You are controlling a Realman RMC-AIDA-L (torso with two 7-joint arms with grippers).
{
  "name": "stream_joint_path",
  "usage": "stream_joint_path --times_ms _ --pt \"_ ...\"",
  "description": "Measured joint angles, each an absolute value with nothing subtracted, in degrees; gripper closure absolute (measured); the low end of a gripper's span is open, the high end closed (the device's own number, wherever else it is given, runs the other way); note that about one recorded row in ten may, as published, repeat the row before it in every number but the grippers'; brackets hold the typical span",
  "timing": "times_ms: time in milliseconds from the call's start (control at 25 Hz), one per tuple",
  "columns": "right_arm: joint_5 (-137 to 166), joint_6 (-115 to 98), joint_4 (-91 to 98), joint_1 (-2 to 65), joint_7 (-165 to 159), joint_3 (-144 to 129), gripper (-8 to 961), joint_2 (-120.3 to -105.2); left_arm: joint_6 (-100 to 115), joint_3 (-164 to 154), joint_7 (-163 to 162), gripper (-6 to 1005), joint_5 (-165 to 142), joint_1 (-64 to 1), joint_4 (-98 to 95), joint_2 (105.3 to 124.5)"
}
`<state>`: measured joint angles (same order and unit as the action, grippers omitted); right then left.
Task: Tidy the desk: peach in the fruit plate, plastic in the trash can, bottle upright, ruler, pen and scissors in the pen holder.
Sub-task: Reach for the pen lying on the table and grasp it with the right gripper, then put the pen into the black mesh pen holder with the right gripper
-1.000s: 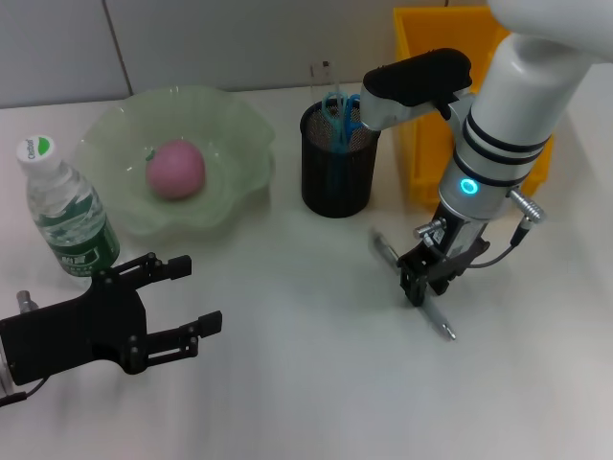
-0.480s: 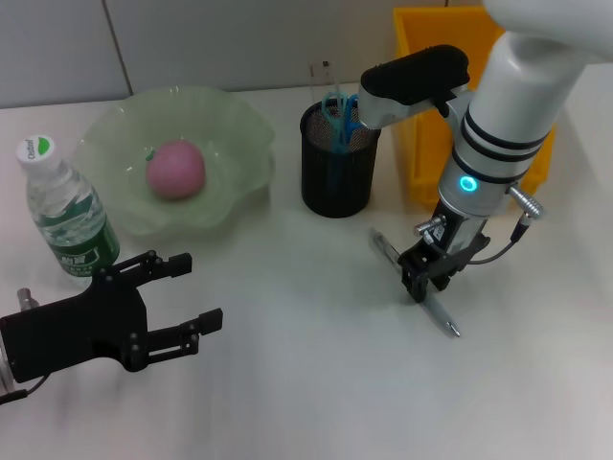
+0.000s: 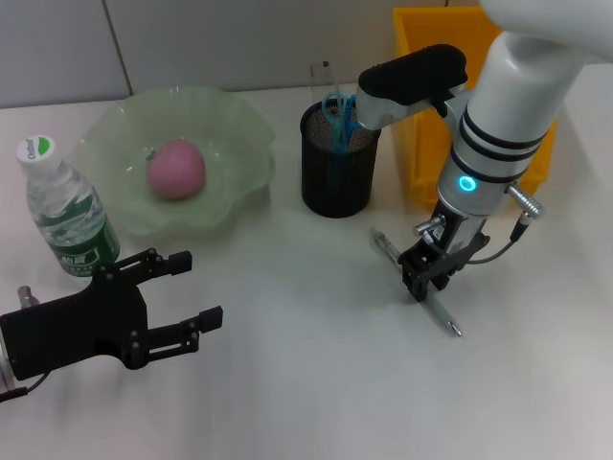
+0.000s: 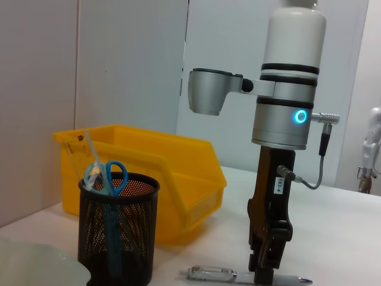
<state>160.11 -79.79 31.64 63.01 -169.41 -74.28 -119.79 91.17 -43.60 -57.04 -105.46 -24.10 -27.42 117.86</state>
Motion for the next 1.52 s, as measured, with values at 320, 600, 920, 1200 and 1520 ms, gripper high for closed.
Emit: stream_joint_path --times_ms 320,600,920,1200,1520 --pt "159.6 -79.7 31.6 63.0 -169.4 -75.2 710 -119.88 91.1 -43.6 -57.0 187 -105.6 -24.2 -27.4 117.78" --pt "159.5 -79.7 31.6 62.9 -169.3 -75.3 732 -119.88 91.1 -43.6 -57.0 187 -105.6 -24.2 -27.4 117.80" --pt "159.4 -79.7 31.6 62.7 -169.3 -76.3 757 -119.88 91.1 -43.6 -57.0 187 -105.6 -24.2 -27.4 117.89" --pt "159.3 -79.7 31.6 62.7 -169.3 -76.5 758 -119.88 91.1 -43.6 -57.0 187 -105.6 -24.1 -27.4 117.92" --pt "159.3 -79.7 31.7 62.6 -169.3 -76.4 769 -119.88 91.1 -43.6 -57.1 186 -105.5 -24.1 -27.4 117.95"
